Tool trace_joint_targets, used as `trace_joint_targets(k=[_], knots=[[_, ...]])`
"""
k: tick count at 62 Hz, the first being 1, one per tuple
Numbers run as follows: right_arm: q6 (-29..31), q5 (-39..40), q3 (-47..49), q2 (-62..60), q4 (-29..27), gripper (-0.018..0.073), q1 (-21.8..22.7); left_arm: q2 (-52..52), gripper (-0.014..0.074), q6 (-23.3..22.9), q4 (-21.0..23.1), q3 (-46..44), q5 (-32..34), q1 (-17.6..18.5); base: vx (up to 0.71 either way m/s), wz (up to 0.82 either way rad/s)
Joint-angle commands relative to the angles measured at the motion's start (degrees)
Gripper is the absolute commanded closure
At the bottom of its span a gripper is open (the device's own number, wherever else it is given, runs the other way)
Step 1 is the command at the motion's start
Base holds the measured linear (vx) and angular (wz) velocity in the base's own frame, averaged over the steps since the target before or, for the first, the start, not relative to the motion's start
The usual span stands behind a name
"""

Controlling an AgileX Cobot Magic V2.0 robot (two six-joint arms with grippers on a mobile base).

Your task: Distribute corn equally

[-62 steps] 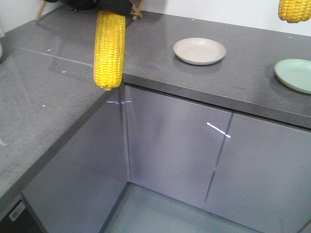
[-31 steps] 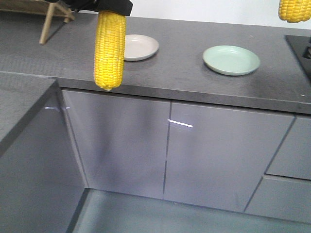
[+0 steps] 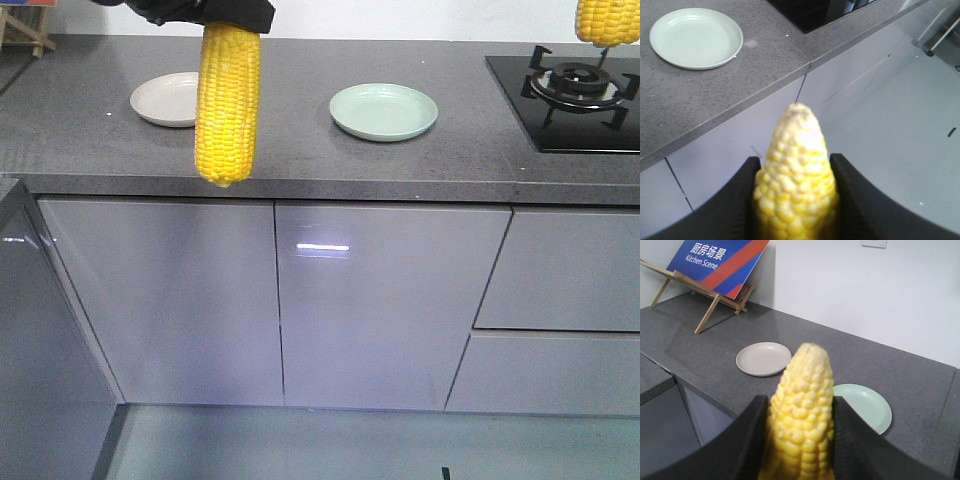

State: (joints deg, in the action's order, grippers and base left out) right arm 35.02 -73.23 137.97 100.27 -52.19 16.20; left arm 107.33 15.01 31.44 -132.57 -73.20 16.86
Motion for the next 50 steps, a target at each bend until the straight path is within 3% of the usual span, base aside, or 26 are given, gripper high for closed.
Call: trace_joint_targets(k=[1,50], knots=[[0.23,-0.58,1.18,-2.39,-2.33,0.0566,0.24,-2.87,0.0603,-0.44,2.24,-1.6,1.39,-0.01,-0.03,-0.16],[0.23,-0.58,1.18,-2.39,-2.33,0.0566,0.24,-2.87,0.0603,-0.44,2.24,-1.6,1.39,-0.01,0.01,-0.08]])
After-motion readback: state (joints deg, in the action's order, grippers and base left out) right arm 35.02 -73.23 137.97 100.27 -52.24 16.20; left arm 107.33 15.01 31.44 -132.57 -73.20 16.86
